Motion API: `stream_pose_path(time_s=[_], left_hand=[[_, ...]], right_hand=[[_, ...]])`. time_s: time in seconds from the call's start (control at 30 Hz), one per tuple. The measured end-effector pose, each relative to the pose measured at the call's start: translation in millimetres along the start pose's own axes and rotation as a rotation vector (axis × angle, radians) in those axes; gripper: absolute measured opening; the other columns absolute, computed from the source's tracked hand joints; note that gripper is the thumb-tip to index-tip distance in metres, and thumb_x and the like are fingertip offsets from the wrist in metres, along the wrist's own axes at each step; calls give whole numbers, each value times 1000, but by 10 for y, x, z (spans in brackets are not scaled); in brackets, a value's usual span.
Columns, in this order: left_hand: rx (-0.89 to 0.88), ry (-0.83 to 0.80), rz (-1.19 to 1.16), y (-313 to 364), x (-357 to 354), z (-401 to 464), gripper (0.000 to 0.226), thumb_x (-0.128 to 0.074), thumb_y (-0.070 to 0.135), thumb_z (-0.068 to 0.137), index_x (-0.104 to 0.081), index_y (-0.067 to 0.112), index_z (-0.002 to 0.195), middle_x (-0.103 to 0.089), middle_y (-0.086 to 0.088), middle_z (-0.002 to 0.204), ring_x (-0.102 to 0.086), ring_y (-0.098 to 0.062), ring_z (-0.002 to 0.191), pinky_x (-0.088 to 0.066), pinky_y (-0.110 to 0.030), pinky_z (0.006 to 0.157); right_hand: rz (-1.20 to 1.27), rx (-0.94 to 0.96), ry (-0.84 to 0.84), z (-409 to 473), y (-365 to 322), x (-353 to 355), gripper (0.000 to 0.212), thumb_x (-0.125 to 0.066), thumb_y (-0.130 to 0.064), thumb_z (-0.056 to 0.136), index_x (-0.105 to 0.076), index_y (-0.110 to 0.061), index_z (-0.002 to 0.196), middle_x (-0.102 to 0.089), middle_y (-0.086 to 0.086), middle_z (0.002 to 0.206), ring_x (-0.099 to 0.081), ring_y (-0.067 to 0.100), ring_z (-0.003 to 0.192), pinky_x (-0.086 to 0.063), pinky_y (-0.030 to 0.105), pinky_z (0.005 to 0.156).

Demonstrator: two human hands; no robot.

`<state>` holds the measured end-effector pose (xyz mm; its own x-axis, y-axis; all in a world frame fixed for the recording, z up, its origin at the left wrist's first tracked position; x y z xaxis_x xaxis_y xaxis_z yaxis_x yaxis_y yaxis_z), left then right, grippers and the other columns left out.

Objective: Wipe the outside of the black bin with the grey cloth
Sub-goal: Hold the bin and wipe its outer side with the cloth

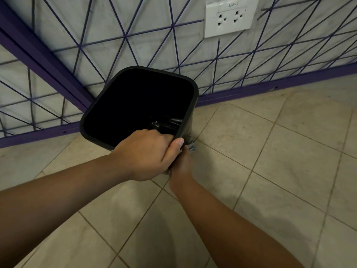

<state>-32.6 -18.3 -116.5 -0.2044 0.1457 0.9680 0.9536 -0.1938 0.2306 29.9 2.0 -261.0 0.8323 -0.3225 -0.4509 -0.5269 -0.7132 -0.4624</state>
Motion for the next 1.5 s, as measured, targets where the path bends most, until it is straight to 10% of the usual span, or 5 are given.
stream_pose_path(time_s=[0.73, 0.97, 1.1, 1.5], left_hand=[[20, -82, 94, 45, 41, 36, 36, -20, 53, 97, -42, 29, 81, -41, 13, 58, -39, -5, 47, -23, -17, 50], [22, -81, 68, 15, 23, 34, 40, -14, 56, 93, -40, 30, 76, -47, 9, 59, -45, -9, 50, -27, -29, 52], [3, -61, 74, -7, 14, 29, 45, -14, 56, 93, -46, 26, 81, -46, 10, 60, -43, -10, 51, -26, -27, 52], [5, -66, 52, -4, 20, 28, 43, -15, 56, 92, -46, 28, 85, -51, 10, 63, -47, -10, 53, -30, -25, 55]], right_hand=[[62, 26, -119, 195, -170, 28, 62, -25, -42, 113, -50, -1, 152, -54, 24, 153, -51, 39, 144, -38, 47, 124], [-14, 128, -270, 502, -383, -70, 103, -46, -88, 82, -47, -16, 156, -55, 19, 154, -53, 35, 143, -33, 52, 127], [-138, 287, -224, 566, -297, -118, 73, -43, -79, 92, -61, -26, 140, -65, 12, 140, -57, 29, 137, -37, 56, 123], [-151, 359, -172, 687, -159, 9, 80, -49, -80, 92, -53, -26, 151, -53, 11, 157, -45, 30, 150, -29, 62, 126]])
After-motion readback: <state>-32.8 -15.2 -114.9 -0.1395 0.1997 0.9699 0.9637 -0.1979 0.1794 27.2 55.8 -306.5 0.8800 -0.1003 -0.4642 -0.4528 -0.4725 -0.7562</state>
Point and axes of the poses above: each hand's wrist, its own z-axis towards the middle knuckle, its own x-axis out of the back of the hand, y = z × x, the point moved 1 cm from there along z, towards the middle knuckle
